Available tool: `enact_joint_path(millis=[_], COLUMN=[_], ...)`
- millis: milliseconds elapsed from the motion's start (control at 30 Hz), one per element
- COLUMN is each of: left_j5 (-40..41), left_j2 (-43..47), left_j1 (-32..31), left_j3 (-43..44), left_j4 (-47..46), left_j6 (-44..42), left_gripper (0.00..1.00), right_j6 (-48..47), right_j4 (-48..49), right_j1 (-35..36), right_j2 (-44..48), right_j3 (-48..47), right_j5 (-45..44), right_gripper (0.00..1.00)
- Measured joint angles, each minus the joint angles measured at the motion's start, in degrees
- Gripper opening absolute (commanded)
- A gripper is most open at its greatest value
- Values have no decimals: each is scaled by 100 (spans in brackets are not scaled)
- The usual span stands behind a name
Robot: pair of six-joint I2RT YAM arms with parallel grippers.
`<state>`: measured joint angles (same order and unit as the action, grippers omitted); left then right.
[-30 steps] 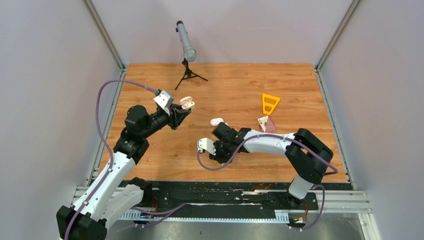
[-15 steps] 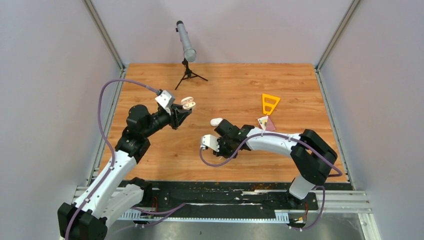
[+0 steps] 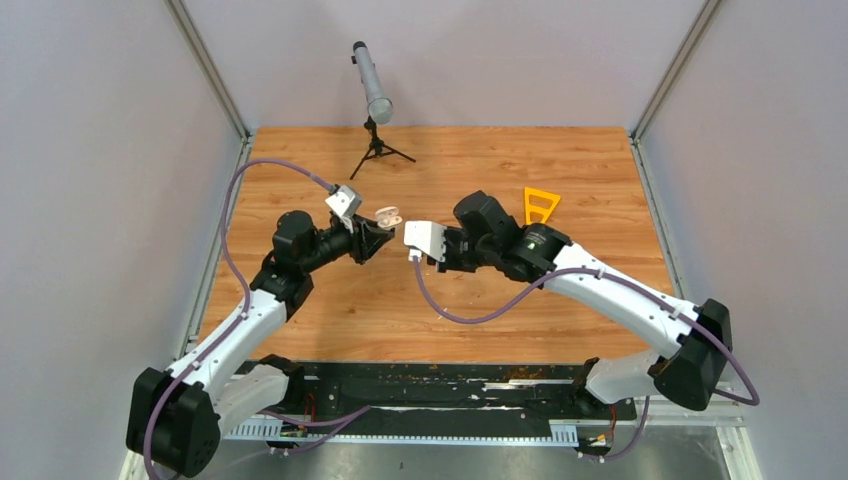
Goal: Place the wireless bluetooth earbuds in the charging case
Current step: Place the earbud in the charging case.
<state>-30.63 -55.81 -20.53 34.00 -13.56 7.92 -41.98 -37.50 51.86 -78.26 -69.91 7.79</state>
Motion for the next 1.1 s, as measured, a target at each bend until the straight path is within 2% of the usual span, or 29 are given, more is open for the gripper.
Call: enact_joint_path(millis=[167, 367, 667, 833, 1100], left_j5=[-236, -667, -1281, -1499, -1641], left_j2=[-199, -247, -367, -367, -367], left_j1=[0, -66, -210, -264, -269], left_j3=[-59, -61, 203, 352, 411], left_j4=[-238, -299, -251, -262, -339], left_j6=[133, 203, 203, 238, 485], left_gripper=[3, 3, 4, 4, 4], right_j6=[-61, -417, -1773, -2531, -3073], right_j4=[66, 717, 1930, 2306, 2612], right_j1=[0, 17, 367, 424, 426], right_j2=[164, 297, 658, 667, 667], right_j3=[-533, -584, -162, 105, 173], right_j5=[4, 24, 120, 181, 192], right_gripper=[0, 0, 0, 0, 0])
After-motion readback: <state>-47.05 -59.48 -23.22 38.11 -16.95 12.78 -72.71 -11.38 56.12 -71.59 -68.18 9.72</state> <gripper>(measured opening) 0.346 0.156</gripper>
